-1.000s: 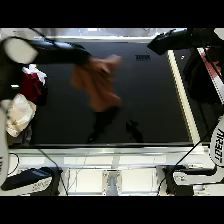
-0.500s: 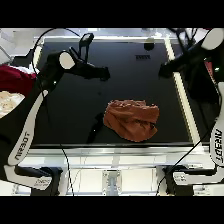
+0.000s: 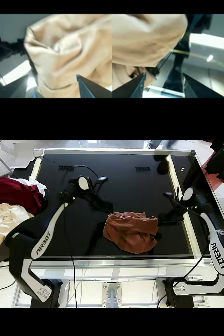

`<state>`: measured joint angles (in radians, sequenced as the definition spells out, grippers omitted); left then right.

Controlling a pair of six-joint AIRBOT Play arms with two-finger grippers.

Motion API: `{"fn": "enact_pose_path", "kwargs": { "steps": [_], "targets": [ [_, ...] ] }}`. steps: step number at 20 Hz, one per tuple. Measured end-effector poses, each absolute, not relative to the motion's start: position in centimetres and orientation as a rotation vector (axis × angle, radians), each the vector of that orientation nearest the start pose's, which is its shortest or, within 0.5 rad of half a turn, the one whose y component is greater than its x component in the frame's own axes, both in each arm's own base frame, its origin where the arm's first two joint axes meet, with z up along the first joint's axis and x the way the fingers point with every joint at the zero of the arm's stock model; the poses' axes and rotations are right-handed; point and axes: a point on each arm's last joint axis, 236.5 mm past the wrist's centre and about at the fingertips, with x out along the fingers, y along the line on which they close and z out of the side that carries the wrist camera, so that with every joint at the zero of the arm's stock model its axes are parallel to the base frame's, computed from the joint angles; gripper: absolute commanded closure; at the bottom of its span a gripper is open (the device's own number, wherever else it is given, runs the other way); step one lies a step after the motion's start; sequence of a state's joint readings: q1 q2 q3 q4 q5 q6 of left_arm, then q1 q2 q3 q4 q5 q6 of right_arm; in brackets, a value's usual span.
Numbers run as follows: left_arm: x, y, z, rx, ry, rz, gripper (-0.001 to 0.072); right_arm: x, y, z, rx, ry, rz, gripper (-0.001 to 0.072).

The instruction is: Fold the shirts.

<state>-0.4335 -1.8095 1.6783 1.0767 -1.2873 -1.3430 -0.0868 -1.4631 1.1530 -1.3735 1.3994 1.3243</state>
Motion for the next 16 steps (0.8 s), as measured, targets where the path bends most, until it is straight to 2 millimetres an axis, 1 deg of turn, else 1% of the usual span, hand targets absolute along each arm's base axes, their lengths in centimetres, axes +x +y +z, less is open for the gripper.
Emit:
{"fn": "enact_pose_path", "kwargs": {
  "steps": [2, 3, 6, 11, 13, 16],
  "targets": [
    [38.7, -30.6, -3.5, 0.067, 1.416, -0.845, 0.0003, 31.2, 2.3, -7.3, 0.112, 1.684, 0.271, 0.0177],
    [38.4, -30.8, -3.8, 0.077, 1.422, -0.857, 0.0003, 31.2, 2.6, -7.8, 0.128, 1.674, 0.277, 0.0177],
    [37.8, -31.3, -4.3, 0.099, 1.43, -0.883, 0.0003, 32.1, 3.3, -8.7, 0.168, 1.617, 0.281, 0.0177],
    [37.0, -31.8, -4.6, 0.117, 1.449, -0.904, 0.0003, 34.2, 3.8, -9.4, 0.211, 1.521, 0.266, 0.0178],
    [36.9, -31.8, -5.2, 0.12, 1.46, -0.904, 0.0003, 35.1, 4.1, -9.7, 0.237, 1.491, 0.26, 0.0178],
    [36.7, -31.7, -6.3, 0.122, 1.486, -0.903, 0.0003, 35.4, 3.9, -10.3, 0.234, 1.486, 0.252, 0.0179]
  ]
}}
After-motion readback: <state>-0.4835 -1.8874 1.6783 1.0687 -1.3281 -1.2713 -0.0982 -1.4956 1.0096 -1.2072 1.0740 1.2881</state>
